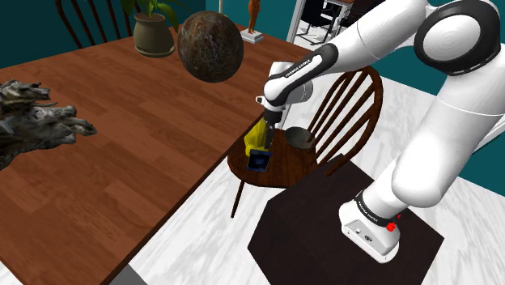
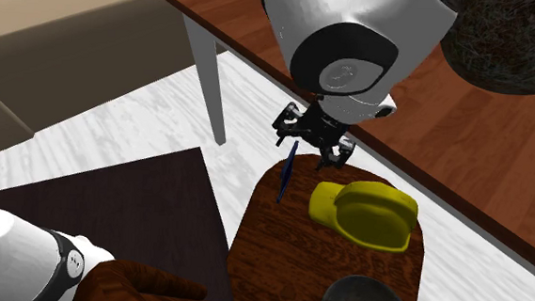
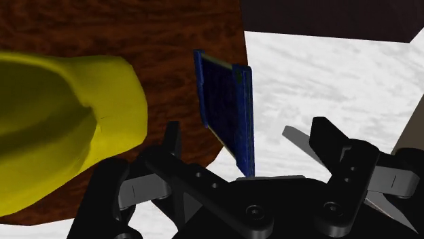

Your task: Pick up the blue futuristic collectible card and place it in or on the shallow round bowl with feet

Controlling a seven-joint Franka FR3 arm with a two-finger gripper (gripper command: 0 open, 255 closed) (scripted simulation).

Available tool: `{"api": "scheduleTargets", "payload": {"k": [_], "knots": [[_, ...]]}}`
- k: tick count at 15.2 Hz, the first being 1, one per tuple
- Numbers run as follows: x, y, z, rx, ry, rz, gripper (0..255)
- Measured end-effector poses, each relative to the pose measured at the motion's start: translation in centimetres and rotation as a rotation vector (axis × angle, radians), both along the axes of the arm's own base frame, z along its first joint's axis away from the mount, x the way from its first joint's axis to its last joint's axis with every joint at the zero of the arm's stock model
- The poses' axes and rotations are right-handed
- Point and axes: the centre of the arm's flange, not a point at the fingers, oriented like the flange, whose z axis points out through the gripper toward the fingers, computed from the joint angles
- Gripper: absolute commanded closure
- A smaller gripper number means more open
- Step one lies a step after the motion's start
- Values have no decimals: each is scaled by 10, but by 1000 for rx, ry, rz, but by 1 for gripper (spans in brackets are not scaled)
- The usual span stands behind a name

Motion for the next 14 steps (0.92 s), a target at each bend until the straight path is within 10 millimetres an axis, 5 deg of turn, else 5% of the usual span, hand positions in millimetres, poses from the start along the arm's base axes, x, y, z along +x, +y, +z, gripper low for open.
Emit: {"api": "scheduleTargets", "payload": {"k": [6,14], "knots": [[0,13,-50,20,23,69,0],[4,18,-55,21,-28,55,0]]}}
